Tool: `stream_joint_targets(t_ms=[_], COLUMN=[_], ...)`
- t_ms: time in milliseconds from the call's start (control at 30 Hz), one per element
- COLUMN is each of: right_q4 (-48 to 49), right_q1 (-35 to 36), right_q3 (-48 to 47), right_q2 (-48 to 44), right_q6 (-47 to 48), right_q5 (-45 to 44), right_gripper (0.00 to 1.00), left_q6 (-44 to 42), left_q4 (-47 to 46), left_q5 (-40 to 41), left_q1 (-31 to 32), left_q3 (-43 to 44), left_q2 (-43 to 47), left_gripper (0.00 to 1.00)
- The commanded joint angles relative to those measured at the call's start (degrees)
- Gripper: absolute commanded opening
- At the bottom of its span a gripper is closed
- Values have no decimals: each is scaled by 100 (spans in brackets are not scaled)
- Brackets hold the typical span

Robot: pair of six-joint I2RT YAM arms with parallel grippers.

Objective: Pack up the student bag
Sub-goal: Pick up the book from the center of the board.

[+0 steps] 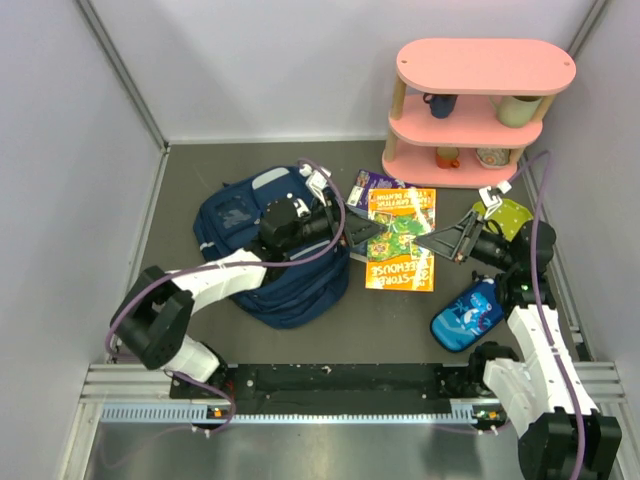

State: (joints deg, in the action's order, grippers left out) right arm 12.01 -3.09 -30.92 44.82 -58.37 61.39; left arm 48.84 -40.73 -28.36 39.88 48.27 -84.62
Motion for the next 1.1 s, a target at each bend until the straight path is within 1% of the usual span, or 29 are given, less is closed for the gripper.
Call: stream_joint_targets(t_ms=[0,33,100,133,200,267,333,367,400,433,500,533,600,633,667,700,733,767,800,833,867,900,933,967,1000,1033,1067], right_q4=[1162,1198,1303,1269,989,830,655,540,443,469,495,426,-267,-400,-471,-489,-541,-768,-944,-1181,-1436,-1760,-1894,-2043,-2384,-2492,-2528], right_q1=[54,54,54,54,54,63,72,72,72,72,89,98,107,107,107,107,107,107,107,116,107,107,107,107,107,107,116], right_q3=[-213,-213,-204,-213,-265,-292,-353,-371,-406,-406,-450,-485,-704,-749,-793,-819,-854,-959,-1021,-1100,-1231,-1267,-1276,-1285,-1259,-1233,-1093], right_q2=[-114,-105,-52,-35,9,36,141,185,220,238,282,404,606,781,861,914,1028,1072,1108,1160,1222,1231,1231,1196,1161,1126,1021], right_q6=[-464,-491,-491,-430,-272,-61,140,220,299,317,335,448,781,948,976,985,1046,1099,1169,1396,1485,1539,1635,1688,1723,1828,1812], right_q5=[541,593,760,804,866,927,1015,1024,1007,990,972,946,893,832,805,761,639,533,376,44,-134,-336,-729,-942,-1196,-1556,-1655], right_gripper=[0,0,0,0,0,0,0,0,0,0,0,0,0,0,0,12,21,32,54,63,70,78,81,84,86,86,87], left_q6=[528,626,906,1004,1162,1154,1145,1145,1137,1145,1128,1136,1119,1110,1084,1006,953,891,699,584,331,197,66,-153,-251,-296,-366], left_q4=[-1857,-2312,-2736,-3121,-3353,-3336,-3362,-3345,-3336,-3293,-3196,-3169,-3073,-3029,-2968,-2854,-2740,-2573,-2397,-2004,-1791,-1485,-873,-492,-193,211,249], left_q5=[-530,-661,-749,-837,-943,-1083,-1137,-1154,-1198,-1224,-1295,-1304,-1373,-1418,-1427,-1427,-1409,-1366,-1261,-920,-656,-427,254,644,1022,1808,2086], left_q1=[-33,-41,-50,-50,-59,-68,-59,-68,-59,-59,-59,-68,-68,-59,-59,-59,-59,-76,-77,-85,-94,-112,-129,-156,-156,-156,-156], left_q3=[-142,-134,-134,-116,-81,7,42,51,77,103,121,130,147,156,156,121,104,77,-36,-141,-247,-431,-537,-634,-852,-994,-1143], left_q2=[-353,-493,-634,-730,-801,-837,-819,-828,-819,-819,-819,-828,-837,-820,-811,-758,-723,-662,-461,-320,-162,214,435,681,1188,1463,1718], left_gripper=[99,99,99,99,98,98,91,85,69,63,44,22,7,0,0,0,0,0,0,0,0,0,0,0,0,0,0])
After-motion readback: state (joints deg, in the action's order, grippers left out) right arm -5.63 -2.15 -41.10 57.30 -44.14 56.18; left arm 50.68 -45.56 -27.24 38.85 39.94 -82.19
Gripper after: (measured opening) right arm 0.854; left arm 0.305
